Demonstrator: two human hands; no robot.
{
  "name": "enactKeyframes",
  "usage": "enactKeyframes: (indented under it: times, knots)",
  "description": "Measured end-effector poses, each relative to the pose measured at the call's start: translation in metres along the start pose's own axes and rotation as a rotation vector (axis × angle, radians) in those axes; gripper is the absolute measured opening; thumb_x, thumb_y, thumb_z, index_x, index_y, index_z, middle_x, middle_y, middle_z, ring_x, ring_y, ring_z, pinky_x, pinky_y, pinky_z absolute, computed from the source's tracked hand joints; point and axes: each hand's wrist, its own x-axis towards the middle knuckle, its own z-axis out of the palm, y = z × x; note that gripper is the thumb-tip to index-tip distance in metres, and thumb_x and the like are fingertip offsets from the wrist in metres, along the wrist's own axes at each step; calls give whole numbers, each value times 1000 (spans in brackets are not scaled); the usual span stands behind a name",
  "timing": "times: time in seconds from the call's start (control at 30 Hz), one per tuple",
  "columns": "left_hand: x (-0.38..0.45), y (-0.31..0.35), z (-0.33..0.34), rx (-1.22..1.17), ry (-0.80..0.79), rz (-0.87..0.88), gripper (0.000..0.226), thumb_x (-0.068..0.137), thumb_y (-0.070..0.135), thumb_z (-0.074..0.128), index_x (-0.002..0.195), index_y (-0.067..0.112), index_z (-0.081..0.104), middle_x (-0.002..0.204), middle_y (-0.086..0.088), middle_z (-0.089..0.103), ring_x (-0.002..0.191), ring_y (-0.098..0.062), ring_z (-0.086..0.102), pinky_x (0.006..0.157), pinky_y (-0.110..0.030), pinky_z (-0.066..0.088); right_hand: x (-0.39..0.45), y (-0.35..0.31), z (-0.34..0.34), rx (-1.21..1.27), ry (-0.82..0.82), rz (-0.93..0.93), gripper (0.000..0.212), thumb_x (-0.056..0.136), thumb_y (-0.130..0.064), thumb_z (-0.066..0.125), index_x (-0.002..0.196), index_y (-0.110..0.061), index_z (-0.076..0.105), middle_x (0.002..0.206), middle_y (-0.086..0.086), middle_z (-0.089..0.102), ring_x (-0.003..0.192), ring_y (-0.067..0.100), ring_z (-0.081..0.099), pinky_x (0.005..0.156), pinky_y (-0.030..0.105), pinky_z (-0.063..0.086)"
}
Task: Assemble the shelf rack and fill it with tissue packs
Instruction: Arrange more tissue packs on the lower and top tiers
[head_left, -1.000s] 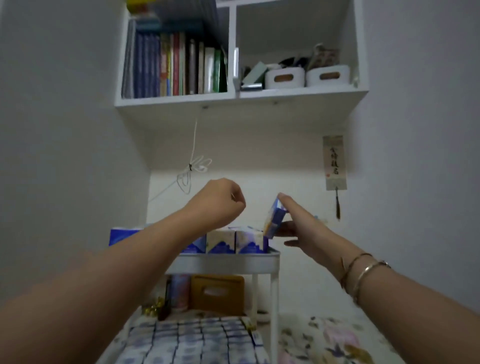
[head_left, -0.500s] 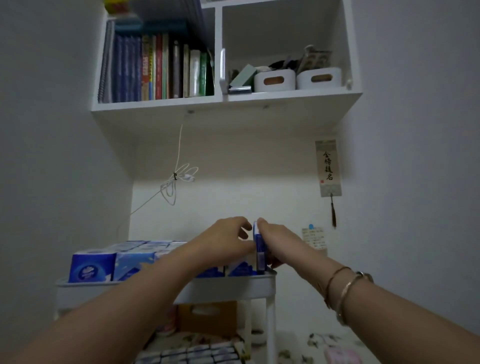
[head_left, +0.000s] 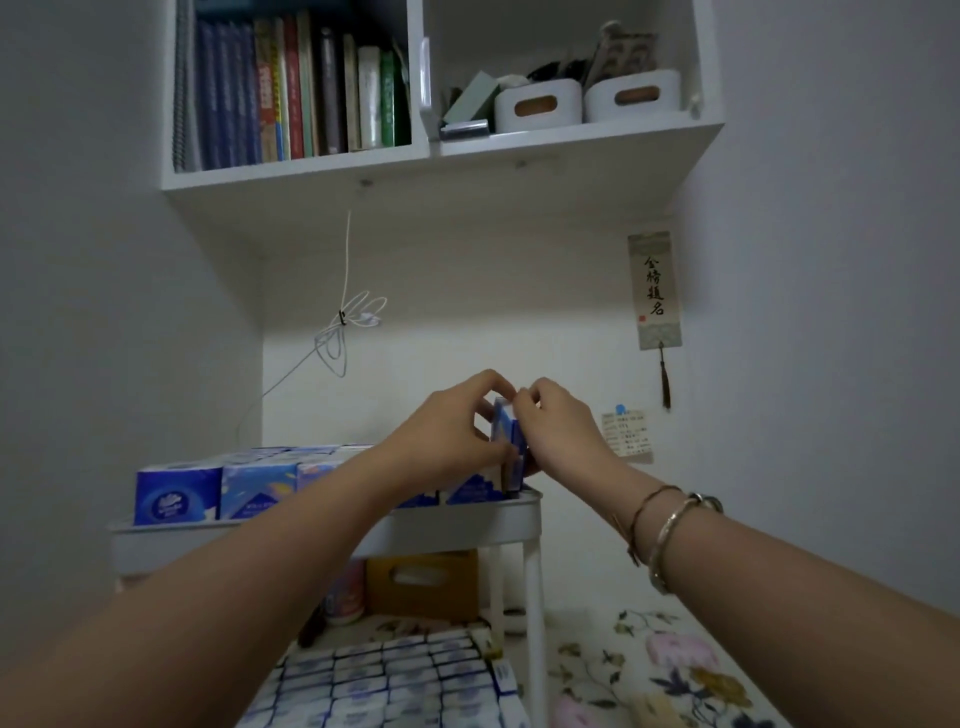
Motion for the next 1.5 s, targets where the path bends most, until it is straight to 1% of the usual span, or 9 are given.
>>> enactKeyframes:
  times: [0.23, 0.53, 0.63, 0.73, 0.9, 1.03, 1.17, 1.27, 1.5]
  knots:
    - [2, 1, 9, 73, -36, 41, 32, 78, 18, 68, 103, 27, 49, 111, 2, 61, 96, -18, 63, 85, -43, 54, -7, 13, 2, -75, 42, -31, 25, 99, -29, 31, 82, -17, 45, 80, 5, 59, 70, 23, 60, 61, 40, 51]
    - [12, 2, 3, 349, -268, -127, 37, 96, 42, 47, 126, 21, 53, 143, -4, 44, 127, -22, 45, 105, -38, 38, 2, 17, 4, -147, -150, 198, 29, 91, -30, 40, 91, -7, 58, 90, 9, 64, 73, 20, 56, 60, 29, 42]
    - [10, 3, 6, 377, -238, -128, 38, 97, 43, 45, 128, 24, 56, 154, -2, 26, 139, -22, 31, 112, -39, 28, -3, 24, 5, -17, -101, 203, 26, 95, -27, 39, 96, -7, 54, 90, 7, 59, 75, 18, 52, 60, 29, 38]
    - [2, 5, 9, 355, -92, -82, 33, 95, 41, 48, 121, 25, 60, 147, 2, 37, 132, -18, 40, 109, -40, 33, -9, 35, -2, 109, -34, 246, 34, 95, -28, 38, 110, -3, 55, 103, 12, 60, 92, 24, 56, 83, 37, 46]
    - [-26, 26, 37, 353, 197, 234, 24, 93, 25, 50, 114, 23, 60, 128, 4, 53, 122, -16, 44, 107, -32, 30, -44, 77, -22, 37, 18, 283, 42, 92, -23, 42, 113, 12, 53, 116, 28, 59, 80, 25, 51, 94, 50, 45]
    - [-60, 40, 92, 305, 112, 336, 20, 93, 20, 48, 108, 21, 61, 115, 4, 58, 113, -15, 45, 97, -31, 37, -94, 131, -33, -53, -7, 367, 21, 89, -18, 45, 82, 1, 51, 111, 32, 59, 73, 22, 49, 68, 37, 47]
    - [-87, 26, 156, 274, -127, 133, 25, 95, 24, 46, 118, 20, 54, 124, 2, 51, 111, -17, 48, 91, -38, 45, -134, 194, -34, -131, -57, 433, 12, 89, -25, 52, 86, -13, 51, 89, 4, 61, 71, 13, 53, 57, 27, 41]
    - [-94, 4, 203, 233, -234, -74, 35, 93, 23, 49, 127, 15, 48, 130, -5, 47, 116, -24, 47, 95, -38, 44, -145, 235, -28, -240, -73, 394, 16, 84, -37, 60, 92, -23, 57, 105, 1, 63, 93, 19, 59, 79, 33, 47]
    - [-80, -35, 295, 113, -266, -551, 55, 94, 37, 49, 144, 22, 31, 157, -10, 10, 143, -40, 14, 113, -49, 28, -137, 280, 7, -454, -165, 330, 76, 73, -64, 63, 135, -27, 40, 133, 5, 53, 123, 28, 48, 100, 41, 42]
